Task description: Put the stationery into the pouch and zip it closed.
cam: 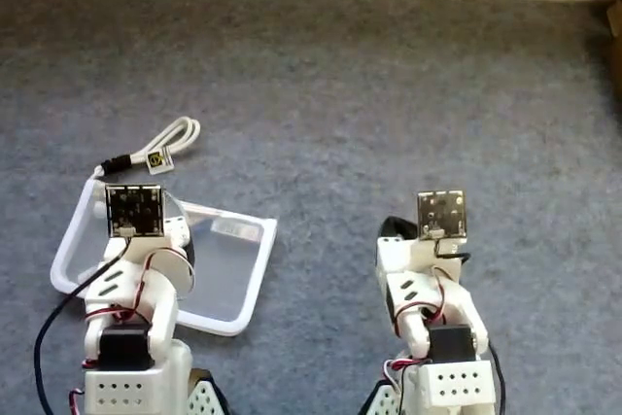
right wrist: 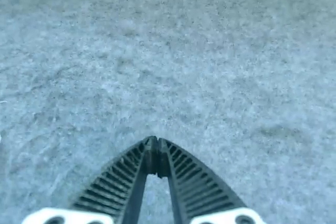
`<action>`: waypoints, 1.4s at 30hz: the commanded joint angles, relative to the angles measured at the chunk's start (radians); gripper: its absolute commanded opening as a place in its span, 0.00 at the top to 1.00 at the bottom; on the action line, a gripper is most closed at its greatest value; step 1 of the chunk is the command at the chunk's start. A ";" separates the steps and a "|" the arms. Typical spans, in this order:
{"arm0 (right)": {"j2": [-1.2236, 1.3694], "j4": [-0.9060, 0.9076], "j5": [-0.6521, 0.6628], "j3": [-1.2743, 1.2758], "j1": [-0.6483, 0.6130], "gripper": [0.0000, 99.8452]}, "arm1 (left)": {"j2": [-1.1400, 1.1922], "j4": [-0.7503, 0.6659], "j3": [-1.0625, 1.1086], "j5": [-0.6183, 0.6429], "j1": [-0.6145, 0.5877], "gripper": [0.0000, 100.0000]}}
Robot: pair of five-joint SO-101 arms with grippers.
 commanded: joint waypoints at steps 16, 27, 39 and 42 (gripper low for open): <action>-0.045 0.315 -0.003 0.147 0.008 1.00 | -0.018 0.305 0.120 -0.052 0.094 0.99; -0.045 0.315 -0.003 0.147 0.008 1.00 | -0.018 0.456 0.120 -0.051 0.094 0.99; -0.045 0.315 -0.003 0.147 0.008 1.00 | -0.018 0.456 0.120 -0.051 0.094 0.99; -0.045 0.315 -0.003 0.147 0.008 1.00 | -0.018 0.456 0.120 -0.051 0.099 0.99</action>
